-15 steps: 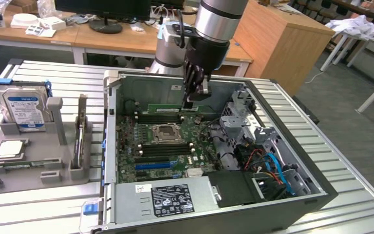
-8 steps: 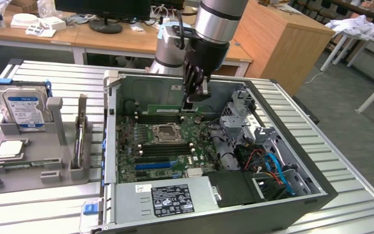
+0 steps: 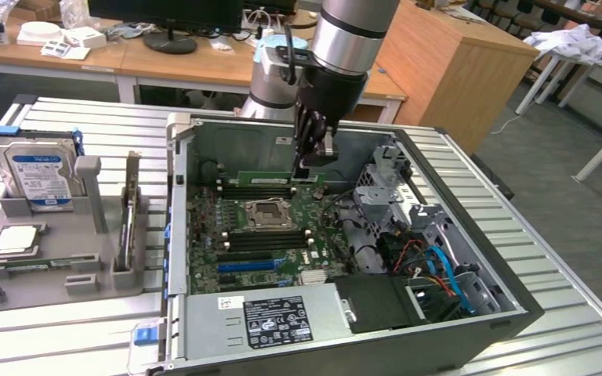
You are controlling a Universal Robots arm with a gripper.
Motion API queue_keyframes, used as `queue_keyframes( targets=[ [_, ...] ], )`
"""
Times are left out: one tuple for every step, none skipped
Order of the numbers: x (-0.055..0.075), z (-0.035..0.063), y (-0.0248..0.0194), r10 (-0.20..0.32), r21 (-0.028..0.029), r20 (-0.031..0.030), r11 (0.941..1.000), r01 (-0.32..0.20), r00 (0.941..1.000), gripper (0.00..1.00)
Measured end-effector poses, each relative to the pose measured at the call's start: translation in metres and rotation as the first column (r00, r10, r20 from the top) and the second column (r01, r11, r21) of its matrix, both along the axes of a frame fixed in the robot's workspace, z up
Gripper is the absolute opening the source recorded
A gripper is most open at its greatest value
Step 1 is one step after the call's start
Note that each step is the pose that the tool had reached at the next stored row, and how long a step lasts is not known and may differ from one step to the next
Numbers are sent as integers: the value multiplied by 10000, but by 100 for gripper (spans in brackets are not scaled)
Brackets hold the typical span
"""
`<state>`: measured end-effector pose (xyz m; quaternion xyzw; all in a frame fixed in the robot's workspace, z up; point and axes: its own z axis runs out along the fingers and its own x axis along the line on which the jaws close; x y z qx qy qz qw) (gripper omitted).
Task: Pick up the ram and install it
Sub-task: 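Pick up the ram and move it above insertion slot, then insert the ram into the slot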
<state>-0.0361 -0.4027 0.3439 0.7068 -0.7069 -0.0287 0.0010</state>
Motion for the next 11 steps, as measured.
queue_keyframes(
  targets=[
    [0, -48, 0, 1, 8, 0, 10000, -1, 10000, 13],
    [0, -49, 0, 1, 10, 1, 10000, -1, 10000, 13],
    [0, -49, 0, 1, 10, 1, 10000, -1, 10000, 13],
    [0, -50, 0, 1, 11, 1, 10000, -1, 10000, 13],
    [0, -49, 0, 1, 11, 1, 10000, -1, 10000, 13],
    [0, -50, -1, 0, 12, 2, 10000, 0, 10000, 13],
    [0, -50, -3, 0, 13, 2, 10000, 0, 10000, 13],
    [0, -50, -7, 1, 12, 2, 10000, -1, 10000, 13],
    [1, -50, -12, 1, 12, 1, 10000, -1, 10000, 13],
    [1, -50, -18, 1, 11, 1, 10000, -1, 10000, 13],
    [1, -50, -24, 1, 11, 1, 10000, -1, 10000, 13]
  ],
)
